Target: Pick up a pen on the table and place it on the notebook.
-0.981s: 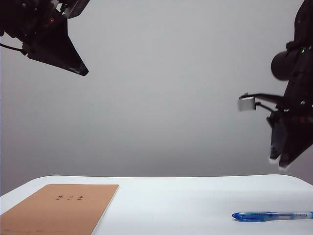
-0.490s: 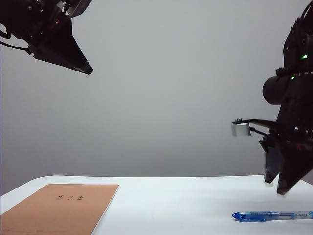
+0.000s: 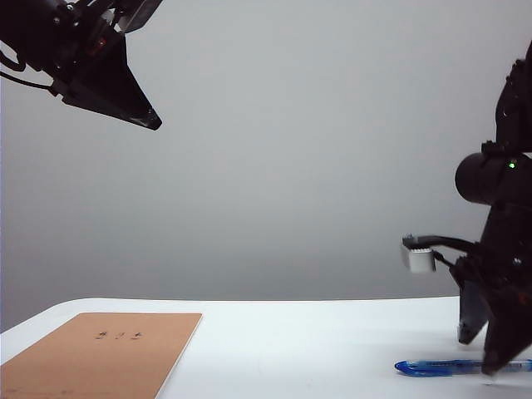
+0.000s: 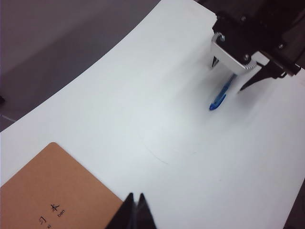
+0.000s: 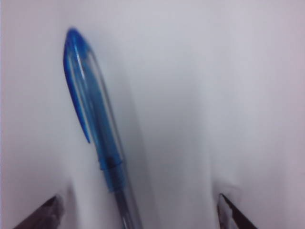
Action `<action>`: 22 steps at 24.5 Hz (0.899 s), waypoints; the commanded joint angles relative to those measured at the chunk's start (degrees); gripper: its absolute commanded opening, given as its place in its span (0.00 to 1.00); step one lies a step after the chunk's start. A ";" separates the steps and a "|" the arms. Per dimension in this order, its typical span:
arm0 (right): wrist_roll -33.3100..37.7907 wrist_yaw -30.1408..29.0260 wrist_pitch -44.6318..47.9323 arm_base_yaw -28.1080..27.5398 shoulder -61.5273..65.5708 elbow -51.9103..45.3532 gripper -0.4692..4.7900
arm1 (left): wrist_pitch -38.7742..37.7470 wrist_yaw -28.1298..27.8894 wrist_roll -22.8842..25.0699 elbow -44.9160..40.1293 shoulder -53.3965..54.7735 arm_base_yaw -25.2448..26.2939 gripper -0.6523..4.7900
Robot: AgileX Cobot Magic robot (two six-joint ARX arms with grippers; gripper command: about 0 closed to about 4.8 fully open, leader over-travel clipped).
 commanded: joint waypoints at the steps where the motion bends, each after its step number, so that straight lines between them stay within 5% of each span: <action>1: 1.79 0.66 5.62 0.02 -0.31 -2.14 0.91 | 1.66 0.26 0.15 0.31 -0.02 0.07 0.11; 9: 2.80 2.25 11.39 0.00 -0.31 -6.01 0.76 | 1.88 0.26 0.00 0.31 -0.02 0.07 0.11; 11: 2.75 3.43 12.24 -0.02 -0.28 -6.97 0.49 | 1.88 0.26 0.00 0.31 0.00 0.07 0.11; 15: 2.80 3.43 12.31 -0.02 -0.31 -6.97 0.14 | 1.88 0.24 0.00 0.31 0.02 0.07 0.11; 22: 5.73 3.34 12.13 0.13 -0.46 -6.01 0.10 | 1.88 0.26 0.00 0.31 0.00 0.07 0.11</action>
